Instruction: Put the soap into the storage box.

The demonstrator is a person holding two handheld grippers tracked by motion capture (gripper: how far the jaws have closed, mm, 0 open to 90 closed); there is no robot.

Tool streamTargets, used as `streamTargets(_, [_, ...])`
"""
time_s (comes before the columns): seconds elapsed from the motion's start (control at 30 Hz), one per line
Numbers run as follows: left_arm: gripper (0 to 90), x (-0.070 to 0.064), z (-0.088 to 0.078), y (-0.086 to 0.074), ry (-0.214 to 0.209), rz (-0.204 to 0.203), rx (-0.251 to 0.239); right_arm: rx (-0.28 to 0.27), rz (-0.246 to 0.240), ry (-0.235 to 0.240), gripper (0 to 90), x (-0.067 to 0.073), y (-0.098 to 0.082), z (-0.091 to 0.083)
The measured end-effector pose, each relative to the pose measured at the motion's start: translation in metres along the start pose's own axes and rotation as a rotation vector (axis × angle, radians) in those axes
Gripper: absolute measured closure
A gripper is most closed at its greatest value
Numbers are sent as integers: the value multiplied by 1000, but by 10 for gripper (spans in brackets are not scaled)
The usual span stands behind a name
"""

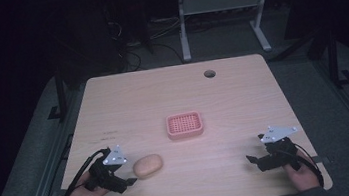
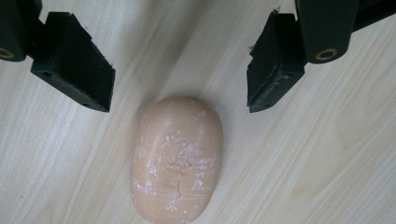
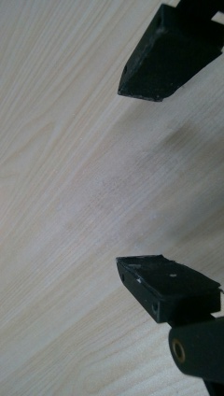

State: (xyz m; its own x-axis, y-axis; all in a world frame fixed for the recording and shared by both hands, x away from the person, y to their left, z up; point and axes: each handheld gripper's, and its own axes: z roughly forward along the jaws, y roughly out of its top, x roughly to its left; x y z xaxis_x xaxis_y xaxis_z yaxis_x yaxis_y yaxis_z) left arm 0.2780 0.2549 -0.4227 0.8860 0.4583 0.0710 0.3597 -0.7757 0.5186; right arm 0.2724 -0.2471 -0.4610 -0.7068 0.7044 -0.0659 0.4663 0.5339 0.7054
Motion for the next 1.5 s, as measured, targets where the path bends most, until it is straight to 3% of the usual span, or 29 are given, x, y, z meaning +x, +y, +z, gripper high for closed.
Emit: streamTargets(1.5, [233,6,27,34,-64,70,39,2,1,5,141,-1,-1,-1])
